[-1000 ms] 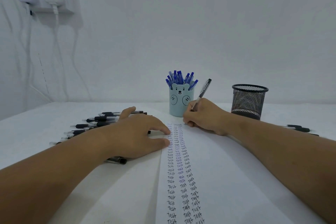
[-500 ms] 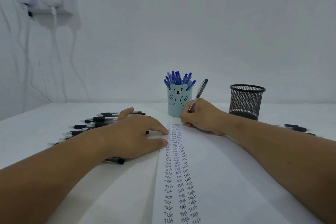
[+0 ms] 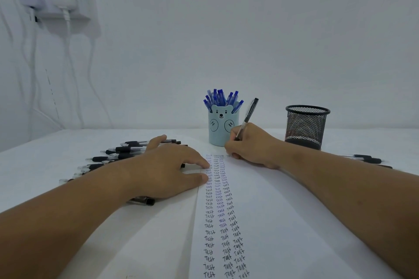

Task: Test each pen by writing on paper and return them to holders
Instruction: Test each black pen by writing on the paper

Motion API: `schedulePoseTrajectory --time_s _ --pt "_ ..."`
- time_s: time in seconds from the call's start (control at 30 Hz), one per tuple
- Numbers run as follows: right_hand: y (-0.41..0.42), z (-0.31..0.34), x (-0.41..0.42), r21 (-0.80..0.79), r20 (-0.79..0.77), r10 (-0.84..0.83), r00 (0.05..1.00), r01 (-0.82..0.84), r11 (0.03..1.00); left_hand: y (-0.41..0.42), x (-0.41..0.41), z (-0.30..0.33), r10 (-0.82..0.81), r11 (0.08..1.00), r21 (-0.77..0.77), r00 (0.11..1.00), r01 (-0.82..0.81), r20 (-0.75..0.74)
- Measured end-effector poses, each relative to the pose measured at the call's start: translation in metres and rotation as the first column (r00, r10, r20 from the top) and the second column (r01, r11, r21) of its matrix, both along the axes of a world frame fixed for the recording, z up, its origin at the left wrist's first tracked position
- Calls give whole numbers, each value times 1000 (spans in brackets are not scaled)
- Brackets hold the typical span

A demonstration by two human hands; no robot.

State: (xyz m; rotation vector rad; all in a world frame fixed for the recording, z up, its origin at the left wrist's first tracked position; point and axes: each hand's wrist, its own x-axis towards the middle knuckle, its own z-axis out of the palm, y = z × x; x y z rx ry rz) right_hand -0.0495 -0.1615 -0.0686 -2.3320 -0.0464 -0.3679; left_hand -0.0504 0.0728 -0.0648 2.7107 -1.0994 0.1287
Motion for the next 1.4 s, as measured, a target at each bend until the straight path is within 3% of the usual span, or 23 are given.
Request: schedulePoseTrajectory --time_s 0.8,1.07,1.13,1.17,1.23,1.27,1.4 --pt "-4 -4 7 -1 27 -20 999 20 1000 0 0 1 4 1000 16 1000 -4 -10" --pt "-3 -4 5 -70 46 4 999 0 998 0 0 0 0 1000 8 1000 0 1" --pt "-3 -5 5 23 57 -10 998 8 1000 0 0 -1 0 1000 6 1000 0 6" --pt "-3 -6 4 154 66 -3 998 -7 988 0 0 -1 0 1000 1 1000 0 5" --pt "-3 -3 0 396 118 -4 993 -43 917 1 0 -1 -3 1000 -8 1000 3 0" --pt "-3 0 -2 404 169 -29 985 -42 914 1 0 -1 -5 1000 -9 1000 5 0" --pt "-2 11 -6 193 369 -124 921 55 980 2 1 -1 -6 1000 -8 1000 6 4"
